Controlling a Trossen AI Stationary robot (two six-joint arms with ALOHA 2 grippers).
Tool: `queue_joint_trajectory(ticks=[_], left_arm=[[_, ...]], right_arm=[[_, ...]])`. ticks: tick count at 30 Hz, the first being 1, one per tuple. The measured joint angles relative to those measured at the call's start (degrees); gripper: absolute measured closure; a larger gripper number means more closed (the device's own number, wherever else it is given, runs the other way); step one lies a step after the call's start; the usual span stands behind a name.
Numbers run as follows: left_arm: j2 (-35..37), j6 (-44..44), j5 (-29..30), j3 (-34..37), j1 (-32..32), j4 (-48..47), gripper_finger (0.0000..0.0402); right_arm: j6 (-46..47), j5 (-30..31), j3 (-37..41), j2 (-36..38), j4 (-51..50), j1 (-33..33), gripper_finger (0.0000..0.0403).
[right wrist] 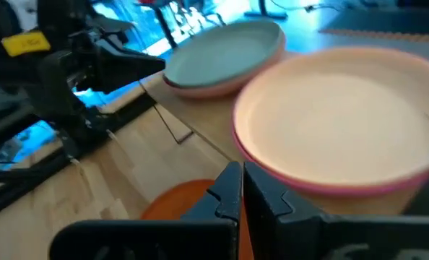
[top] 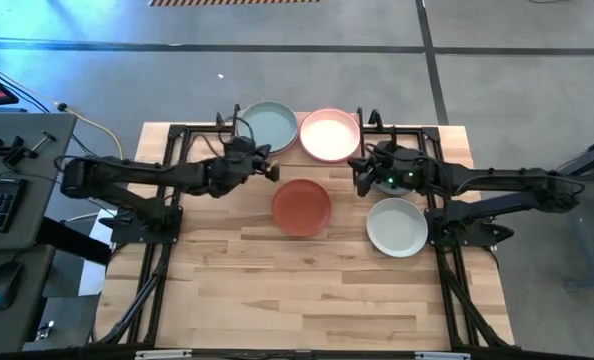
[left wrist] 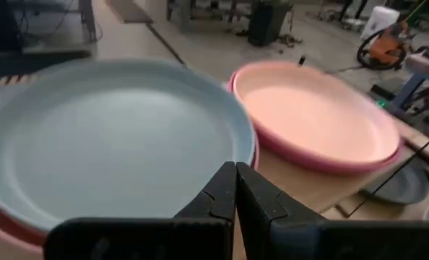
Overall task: Place and stack plates onto a shelf
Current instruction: Stack the white plate on top of the light blue plate
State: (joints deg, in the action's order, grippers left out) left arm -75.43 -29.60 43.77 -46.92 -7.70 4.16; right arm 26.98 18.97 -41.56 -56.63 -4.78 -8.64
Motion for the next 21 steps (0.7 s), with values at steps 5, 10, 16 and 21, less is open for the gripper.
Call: queue_joint_trajectory(ticks=[5,10,16,21], left_arm=[[8.89,8.14,-3.23,0.00,0.00,0.59,0.0401],[17.83,16.25,-19.00,0.00,0.00,0.52,0.0401],[25.70,16.82,-27.88,3.99,1.33,3.50,0.0401],[29.52,15.27,-29.95,14.35,3.26,14.66,0.0401]], right_arm=[[-5.94,-0.96,0.02,3.68,5.41,0.00,0.0402],[-8.96,-1.22,0.02,8.51,6.72,0.00,0.0402],[-9.04,-5.15,0.02,12.73,6.74,0.00,0.0402],[-9.05,-8.58,0.02,13.90,6.75,0.00,0.0402]])
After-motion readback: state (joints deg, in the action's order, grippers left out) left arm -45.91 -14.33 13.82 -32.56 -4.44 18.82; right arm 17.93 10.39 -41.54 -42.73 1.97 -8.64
